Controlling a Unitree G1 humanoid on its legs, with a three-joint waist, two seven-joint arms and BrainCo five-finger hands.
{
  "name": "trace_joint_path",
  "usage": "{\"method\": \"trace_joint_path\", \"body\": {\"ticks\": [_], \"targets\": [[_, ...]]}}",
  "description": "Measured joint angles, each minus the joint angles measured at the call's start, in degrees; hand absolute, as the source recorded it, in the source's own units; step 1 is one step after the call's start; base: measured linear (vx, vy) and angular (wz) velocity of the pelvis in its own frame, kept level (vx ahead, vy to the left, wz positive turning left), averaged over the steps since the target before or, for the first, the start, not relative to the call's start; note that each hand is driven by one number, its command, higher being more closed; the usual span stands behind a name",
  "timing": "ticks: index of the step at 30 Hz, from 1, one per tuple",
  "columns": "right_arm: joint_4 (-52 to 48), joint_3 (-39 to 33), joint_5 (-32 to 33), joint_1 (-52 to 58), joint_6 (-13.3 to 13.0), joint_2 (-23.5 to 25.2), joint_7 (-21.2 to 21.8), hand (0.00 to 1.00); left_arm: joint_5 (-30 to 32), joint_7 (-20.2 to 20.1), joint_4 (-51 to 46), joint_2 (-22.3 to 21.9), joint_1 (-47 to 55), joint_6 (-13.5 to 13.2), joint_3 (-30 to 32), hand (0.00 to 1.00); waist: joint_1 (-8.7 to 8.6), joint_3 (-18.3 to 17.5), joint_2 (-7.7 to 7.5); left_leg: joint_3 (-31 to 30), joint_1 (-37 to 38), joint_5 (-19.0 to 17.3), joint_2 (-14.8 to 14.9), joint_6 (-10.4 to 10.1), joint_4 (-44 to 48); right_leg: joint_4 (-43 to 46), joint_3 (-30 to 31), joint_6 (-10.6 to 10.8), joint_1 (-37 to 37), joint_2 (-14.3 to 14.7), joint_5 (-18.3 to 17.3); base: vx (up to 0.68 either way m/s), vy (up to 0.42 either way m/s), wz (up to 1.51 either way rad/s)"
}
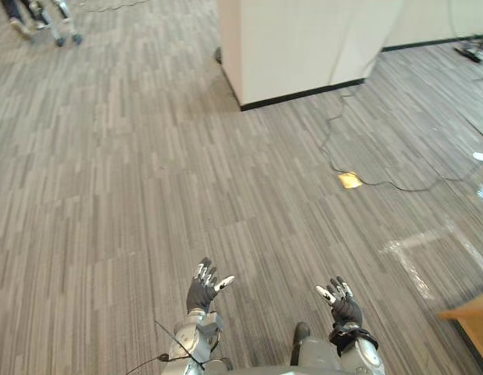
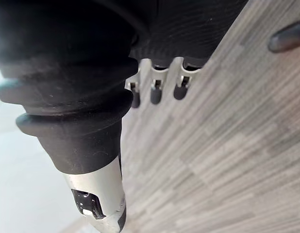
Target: Organize washtable
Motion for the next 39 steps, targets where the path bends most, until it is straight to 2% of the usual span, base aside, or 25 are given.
{"method": "trace_joint_path", "body": {"ticks": [4,5,6,7,8,10,12,13,14,15,16,18,20,22,23,25,27,29,30,31,32,33,35,37,39], "targets": [[-1.6,-1.6,-0.4,1.4,0.0,0.2,-0.2,0.00,0.0,-1.0,0.2,1.2,-4.4,0.0,-1.4,0.00,-2.85,1.9,-1.10,-5.1,6.3,-0.5,-1.1,0.3,-3.6,-22.4,0.4,1.3,-4.2,2.1,10.2,0.60,-0.069,0.93],[-1.6,-1.5,-0.7,1.7,0.0,0.2,-0.2,0.00,0.0,-1.0,0.3,1.2,-4.5,0.0,-1.7,0.00,-2.89,2.0,-1.54,-5.1,7.3,-0.7,-1.4,0.1,-2.9,-23.7,0.1,0.7,-4.3,2.0,10.6,0.61,-0.150,0.83],[-1.6,-1.4,-0.8,2.8,0.1,-0.2,-0.2,0.00,-0.1,-1.1,0.8,0.5,-4.5,0.0,-2.3,0.00,-3.14,1.6,-1.74,-5.1,9.7,-1.7,-0.9,-1.7,-1.1,-22.5,1.1,-2.3,-3.9,1.9,15.9,0.66,-0.159,0.66],[-1.6,-1.4,-0.8,2.8,0.1,-0.6,-0.3,0.00,-0.1,-1.0,2.0,-0.5,-4.8,0.0,-2.4,0.00,-3.27,1.5,0.16,-4.5,10.0,-1.4,0.3,-2.3,1.0,-18.3,0.7,-3.8,-4.4,2.0,19.2,0.67,-0.167,0.57],[-1.6,-2.0,-0.8,1.9,0.1,-1.1,-0.3,0.00,-0.1,-1.0,3.0,-2.0,-4.9,0.0,-2.4,0.00,-2.87,1.6,2.28,-3.6,9.6,0.4,1.5,-5.3,3.7,-13.4,-0.2,-4.5,-5.2,2.3,17.2,0.70,-0.198,0.26],[-2.1,-2.9,-0.8,0.4,0.2,-1.3,-0.3,0.00,-0.4,-1.0,4.1,-3.4,-5.5,0.0,-2.5,0.00,-3.02,1.5,3.57,-0.9,5.6,11.5,3.0,-9.5,14.0,-7.7,-1.9,-6.0,-3.8,1.8,10.8,0.73,-0.297,0.20],[-3.5,-2.5,-0.7,1.0,0.2,-1.8,-0.3,0.00,-2.4,-1.0,5.2,-4.4,-5.5,0.0,-1.8,0.00,-2.76,1.7,3.39,1.6,1.5,32.2,5.2,-13.1,24.8,-10.2,-2.9,-6.6,3.5,3.5,6.5,0.77,-0.314,-0.07],[-4.4,-2.4,-0.6,0.8,0.1,-1.6,-0.4,0.00,-3.3,-1.1,5.8,-4.6,-4.9,-0.3,-1.6,0.00,-2.56,2.3,4.30,2.8,-3.7,31.5,9.6,-14.2,39.0,-14.7,-2.8,-7.6,9.8,6.3,5.3,0.77,-0.238,-0.35],[-4.8,-2.6,-0.5,0.5,0.0,-1.5,-0.8,0.00,-3.7,-1.0,5.9,-4.5,-5.0,-0.2,-1.4,0.00,-2.49,2.5,4.60,3.8,-6.8,27.1,11.7,-11.3,46.8,-17.0,-2.7,-8.6,12.8,7.8,4.2,0.68,-0.162,-0.52],[-5.3,-2.5,0.0,0.0,-0.1,-1.6,-1.8,0.00,-4.6,-0.9,6.0,-4.5,-4.8,-0.2,-0.7,0.00,-2.01,3.1,3.73,6.8,-11.2,19.7,13.3,-5.8,55.3,-20.0,-0.9,-9.1,18.6,9.6,2.8,0.61,-0.126,-0.80],[-5.6,-2.3,0.2,-0.5,-0.2,-1.7,-2.4,0.00,-4.6,-0.8,5.9,-4.5,-4.3,-0.1,0.8,0.00,-0.45,3.7,1.76,11.7,-14.7,13.7,13.6,-2.3,56.2,-23.0,1.9,-9.2,24.0,9.6,1.9,0.59,-0.095,-0.96],[-5.6,-2.2,0.5,-1.5,-0.3,-2.1,-2.6,0.00,-4.7,-0.7,5.6,-4.4,-3.4,-0.4,2.6,0.00,1.04,3.4,0.14,18.1,-21.7,8.3,14.0,-2.0,50.0,-27.3,5.4,-8.9,29.6,8.8,0.9,0.60,0.004,-1.16],[-5.7,-2.0,0.5,-2.4,-0.3,-2.9,-2.5,0.00,-5.2,-0.6,4.7,-4.4,-1.8,-0.4,3.2,0.00,1.41,3.4,-0.05,21.3,-26.3,8.6,13.6,-3.1,32.7,-29.3,8.2,-7.4,33.2,7.7,-1.3,0.62,0.119,-1.03],[-5.9,-2.0,0.5,-1.7,-0.2,-3.5,-2.5,0.00,-5.3,-0.6,0.8,-5.5,1.2,-0.3,3.6,0.00,1.51,2.9,0.54,22.4,-28.5,13.9,11.8,-10.2,5.0,-30.0,10.4,-4.9,38.4,6.2,-5.5,0.78,0.299,-0.73],[-6.0,-2.0,0.5,-1.2,-0.2,-3.6,-2.5,0.00,-5.3,-0.6,-0.3,-5.7,1.7,-0.3,3.7,0.00,1.61,2.6,0.94,22.3,-29.9,13.9,12.0,-10.2,2.8,-30.1,10.6,-4.0,39.6,6.1,-6.7,0.94,0.475,-0.64],[-5.4,-0.7,0.3,-1.1,0.2,-3.0,-2.4,0.00,-5.2,-0.1,-1.8,-6.0,2.5,-0.3,5.7,0.00,2.35,0.3,-0.83,21.7,-31.7,23.9,10.8,-1.9,8.7,-28.6,10.3,-1.3,42.1,2.2,-8.0,0.89,0.476,-0.53],[-5.3,1.7,0.3,-1.9,0.1,-2.2,-2.2,0.00,-5.1,0.1,-3.0,-5.2,2.5,-0.3,8.2,0.00,2.15,-0.4,-3.81,21.8,-32.1,20.7,9.0,2.1,15.0,-22.3,9.9,-0.7,40.6,-1.5,-6.8,0.72,0.389,-0.22],[-4.5,4.6,0.2,-3.3,0.1,-0.9,-1.2,0.00,-4.9,0.6,-4.2,-4.5,3.3,-0.4,11.3,0.00,2.97,-1.8,-5.45,22.0,-31.3,13.1,9.4,3.3,24.8,-8.1,11.7,-1.0,35.9,-3.3,0.4,0.84,0.446,-0.22],[-3.4,4.9,0.2,-4.6,0.1,0.2,-0.7,0.00,-4.6,0.7,-4.1,-3.5,3.2,-0.3,11.7,0.00,3.26,-1.7,-5.39,21.9,-30.4,10.9,10.2,4.3,29.1,-1.6,11.7,0.3,34.4,-3.2,7.3,0.74,0.391,0.02],[-2.4,4.9,0.5,-5.1,0.1,1.8,-0.1,0.00,-4.5,0.7,-4.2,-2.2,2.8,-0.4,11.6,0.00,3.39,-1.8,-5.02,20.8,-25.7,6.5,8.1,3.4,26.9,9.4,12.3,4.5,30.6,-3.4,14.2,0.73,0.360,0.19],[-1.8,5.4,0.6,-5.8,0.0,2.2,-0.1,0.00,-4.4,0.8,-4.3,-1.3,2.0,-0.5,11.8,0.00,3.45,-2.1,-5.26,18.8,-21.5,2.5,5.8,1.3,22.9,20.2,12.8,6.0,26.4,-2.5,11.9,0.83,0.358,0.50],[-1.0,6.3,0.7,-6.9,0.1,2.4,-0.2,0.00,-4.2,1.6,-3.6,0.2,0.7,-0.5,11.8,0.00,3.07,-2.4,-6.62,18.5,-17.7,1.6,2.9,1.8,20.5,31.2,13.0,3.0,20.4,-2.5,6.9,0.55,0.158,0.50],[-1.0,6.3,0.8,-7.0,0.1,1.9,-0.1,0.00,-4.0,2.4,-3.2,0.2,-0.6,-0.6,11.4,0.00,1.74,-1.5,-4.89,16.6,-9.2,0.7,0.7,0.8,13.8,35.5,6.9,-4.0,14.1,-1.8,-0.1,0.69,0.117,0.52],[-1.8,6.0,0.3,-5.2,-0.1,0.2,0.0,0.00,-3.9,2.7,-1.9,0.3,-2.3,-0.9,9.1,0.00,-1.43,-1.0,-0.50,13.4,0.3,1.9,1.4,-0.5,5.3,27.0,-0.4,-5.8,7.3,1.7,-6.6,0.86,0.099,0.90],[-1.6,4.1,0.3,-2.1,0.1,0.0,0.0,0.00,-3.8,2.7,0.6,0.3,-7.1,-2.0,6.8,0.00,-4.07,-0.8,-0.73,9.1,3.5,2.1,1.2,-0.7,5.0,7.6,2.6,-2.2,1.1,3.2,-4.8,0.81,-0.100,1.42]]}}
